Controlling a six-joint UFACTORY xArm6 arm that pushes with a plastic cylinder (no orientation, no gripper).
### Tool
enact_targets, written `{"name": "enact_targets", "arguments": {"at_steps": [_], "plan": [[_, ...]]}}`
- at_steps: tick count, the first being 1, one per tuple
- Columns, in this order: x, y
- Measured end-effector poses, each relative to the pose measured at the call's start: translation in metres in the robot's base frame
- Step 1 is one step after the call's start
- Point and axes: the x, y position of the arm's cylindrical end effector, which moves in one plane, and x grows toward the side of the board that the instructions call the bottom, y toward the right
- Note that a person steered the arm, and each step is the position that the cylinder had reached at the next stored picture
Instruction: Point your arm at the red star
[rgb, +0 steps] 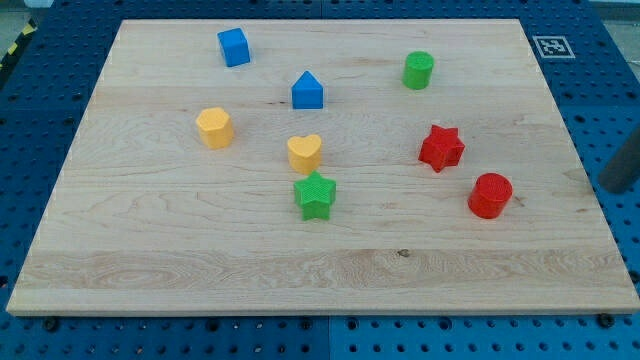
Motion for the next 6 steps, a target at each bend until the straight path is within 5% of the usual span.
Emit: {"name": "enact_targets", "arguments": {"at_steps": [1, 3, 6], "plan": [[0.050, -0.038], [0.056, -0.158], [-0.050, -0.252]]}}
